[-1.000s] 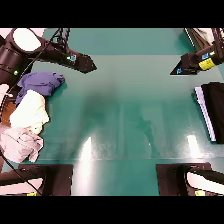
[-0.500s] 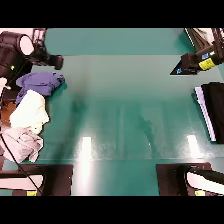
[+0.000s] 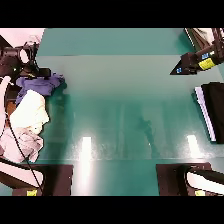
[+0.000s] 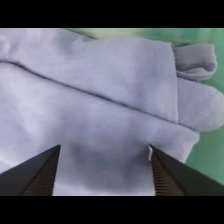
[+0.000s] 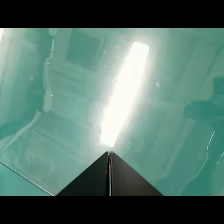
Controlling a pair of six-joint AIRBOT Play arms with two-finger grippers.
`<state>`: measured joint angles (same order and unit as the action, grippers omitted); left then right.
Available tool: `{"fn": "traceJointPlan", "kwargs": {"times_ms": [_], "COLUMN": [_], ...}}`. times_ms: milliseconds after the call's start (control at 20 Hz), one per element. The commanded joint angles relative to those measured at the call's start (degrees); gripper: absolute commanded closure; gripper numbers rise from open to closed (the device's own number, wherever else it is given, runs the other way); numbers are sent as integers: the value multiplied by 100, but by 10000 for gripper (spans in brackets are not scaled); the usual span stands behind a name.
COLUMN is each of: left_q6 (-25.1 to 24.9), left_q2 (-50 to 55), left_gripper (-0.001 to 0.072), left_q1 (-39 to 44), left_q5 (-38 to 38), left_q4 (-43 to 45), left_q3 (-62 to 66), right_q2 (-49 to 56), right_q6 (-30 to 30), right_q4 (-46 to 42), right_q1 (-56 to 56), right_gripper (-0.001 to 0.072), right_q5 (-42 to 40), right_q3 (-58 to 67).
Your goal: Fold the shirts.
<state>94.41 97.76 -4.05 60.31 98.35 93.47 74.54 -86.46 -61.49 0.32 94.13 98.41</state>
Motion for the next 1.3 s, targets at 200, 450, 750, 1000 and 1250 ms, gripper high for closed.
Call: {"fn": "traceJointPlan", "kwargs": {"times_ms": [200, 450, 750, 1000, 1250], "left_q6": [-59, -1670, -3781, -4542, -4295], "left_q2": [9, -1110, -2450, -2697, -2426], "left_gripper": [686, 687, 687, 686, 685], "left_q1": [-55, 507, 1421, 2037, 2120], "left_q5": [192, 175, 765, 1617, 1311], "left_q4": [-376, -1150, -4701, -5490, -4505], "left_q3": [79, 791, 2140, 2216, 774], "right_q2": [0, -2, -2, -114, -632], "right_q6": [-2, -2, 0, 0, 2], "right_q4": [4, 2, -9, -4, -2], "right_q1": [4, 4, 4, 4, -74], "right_gripper": [692, 692, 692, 692, 692], "right_q5": [-278, -496, -715, -734, -874], "right_q3": [4, 352, 1561, 1891, 883]}}
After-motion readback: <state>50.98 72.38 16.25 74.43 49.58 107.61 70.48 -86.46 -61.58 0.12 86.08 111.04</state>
